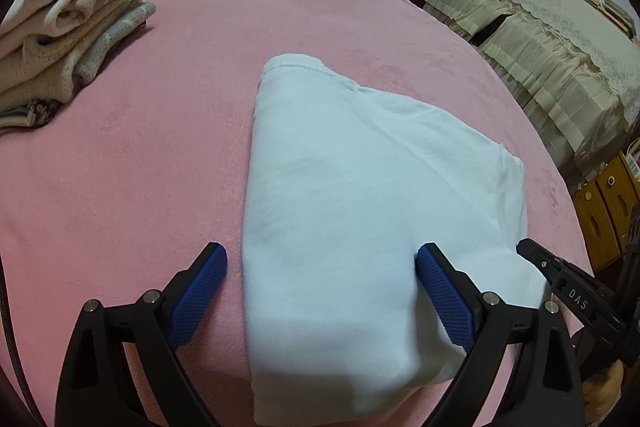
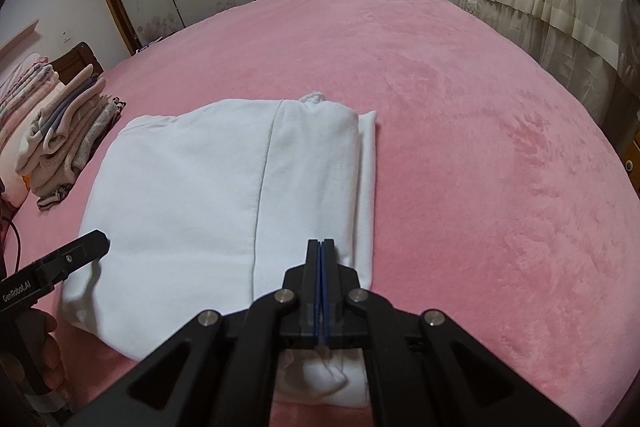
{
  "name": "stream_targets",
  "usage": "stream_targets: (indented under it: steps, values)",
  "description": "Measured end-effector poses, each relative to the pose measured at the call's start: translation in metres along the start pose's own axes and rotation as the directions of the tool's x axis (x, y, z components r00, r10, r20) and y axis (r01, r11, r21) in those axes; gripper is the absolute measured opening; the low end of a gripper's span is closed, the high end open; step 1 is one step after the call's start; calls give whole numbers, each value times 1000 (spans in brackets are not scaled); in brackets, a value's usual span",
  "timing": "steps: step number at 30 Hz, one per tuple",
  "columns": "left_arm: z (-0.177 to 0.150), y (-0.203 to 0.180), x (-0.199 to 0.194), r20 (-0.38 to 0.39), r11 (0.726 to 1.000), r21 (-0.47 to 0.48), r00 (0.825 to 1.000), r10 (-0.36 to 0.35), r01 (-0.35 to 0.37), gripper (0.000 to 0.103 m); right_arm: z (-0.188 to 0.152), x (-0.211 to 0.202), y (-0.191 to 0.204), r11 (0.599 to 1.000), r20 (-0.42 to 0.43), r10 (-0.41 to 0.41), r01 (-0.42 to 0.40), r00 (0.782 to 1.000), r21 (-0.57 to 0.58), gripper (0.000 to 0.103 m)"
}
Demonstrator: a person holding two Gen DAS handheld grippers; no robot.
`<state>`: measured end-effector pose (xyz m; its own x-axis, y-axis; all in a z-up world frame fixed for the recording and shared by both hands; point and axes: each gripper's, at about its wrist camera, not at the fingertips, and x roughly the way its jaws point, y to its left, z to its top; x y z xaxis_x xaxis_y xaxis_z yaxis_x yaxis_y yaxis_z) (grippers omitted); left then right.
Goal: Fold small clothes
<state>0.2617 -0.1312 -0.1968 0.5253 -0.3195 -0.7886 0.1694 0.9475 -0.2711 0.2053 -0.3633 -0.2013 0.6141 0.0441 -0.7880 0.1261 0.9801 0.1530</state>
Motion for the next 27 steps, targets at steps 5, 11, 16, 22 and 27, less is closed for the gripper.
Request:
stream_targets:
  steps: [5, 11, 16, 22, 27]
  values:
    - [4, -4, -10, -31, 999, 34, 999, 6, -5, 102, 5, -11, 3, 1000, -3, 14, -14, 1000, -4, 3]
    - [18, -3, -41, 2, 999, 38, 1000, 8, -9, 102, 16, -41, 5, 999, 28, 40, -39, 999, -22, 11]
    - [36, 0, -73, 54, 999, 54, 999, 0, -3, 102, 31, -77, 2, 999, 113, 42, -39, 993, -29, 48]
    - [56, 2, -103, 104, 995, 94, 994, -29, 20, 103, 51, -106, -1, 997, 148, 56, -47, 987, -58, 70]
    - [64, 5, -98, 83, 994, 112, 997, -2, -8, 103, 60, -99, -10, 993, 93, 117, -114, 989, -44, 78]
